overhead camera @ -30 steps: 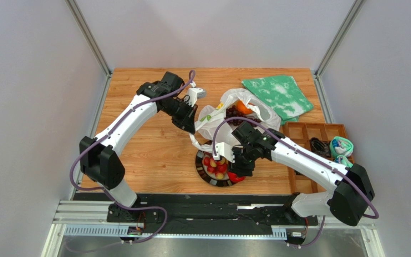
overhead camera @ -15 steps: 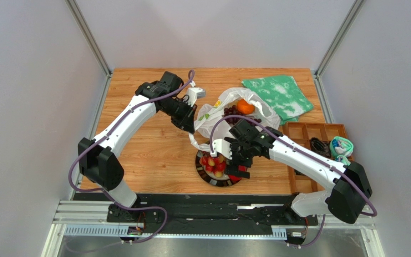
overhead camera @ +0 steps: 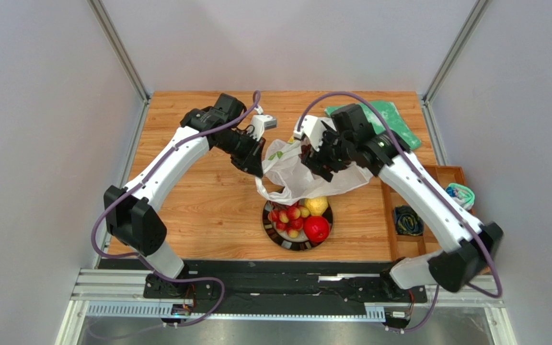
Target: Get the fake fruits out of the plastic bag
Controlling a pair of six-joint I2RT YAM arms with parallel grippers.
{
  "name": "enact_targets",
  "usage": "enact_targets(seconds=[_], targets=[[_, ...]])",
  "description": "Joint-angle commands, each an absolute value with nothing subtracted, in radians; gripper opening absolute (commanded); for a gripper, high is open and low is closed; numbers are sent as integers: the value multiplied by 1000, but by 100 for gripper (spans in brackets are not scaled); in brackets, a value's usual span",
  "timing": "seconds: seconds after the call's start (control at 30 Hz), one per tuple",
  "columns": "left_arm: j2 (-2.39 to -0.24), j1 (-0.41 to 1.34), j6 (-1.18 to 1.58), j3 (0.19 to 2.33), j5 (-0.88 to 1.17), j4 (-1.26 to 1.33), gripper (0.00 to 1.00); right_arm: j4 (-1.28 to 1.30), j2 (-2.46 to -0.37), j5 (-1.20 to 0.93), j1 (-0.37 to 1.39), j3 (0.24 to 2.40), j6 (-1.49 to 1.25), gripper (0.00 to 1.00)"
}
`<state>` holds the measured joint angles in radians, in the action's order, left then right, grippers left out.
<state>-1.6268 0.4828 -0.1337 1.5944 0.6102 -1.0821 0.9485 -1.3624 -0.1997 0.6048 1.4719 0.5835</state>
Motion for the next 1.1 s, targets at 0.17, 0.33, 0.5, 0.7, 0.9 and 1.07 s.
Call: enact_targets(seconds=[0.17, 0.33, 0.5, 0.7, 0.9, 1.07], targets=[[-1554, 485, -227, 1602, 589, -1135, 0, 905, -1793, -158, 326, 1684, 635, 61], [-1591, 491, -267, 1606, 577, -1190, 0, 905, -1966, -195, 261, 1867, 621, 60], [-1654, 492, -316, 1632, 563, -1213, 0, 902, -2138, -227, 235, 2017, 586, 60], [-1694, 506, -295, 1693, 583, -1220, 0, 925, -2177, -236, 229, 2102, 572, 53], [-1706, 509, -226, 1776, 638, -1193, 0, 878, -1872, -486, 232, 1786, 664, 55], [-1726, 509, -202, 1845, 661, -1184, 0, 970, -1888, -465, 273, 1765, 718, 34]])
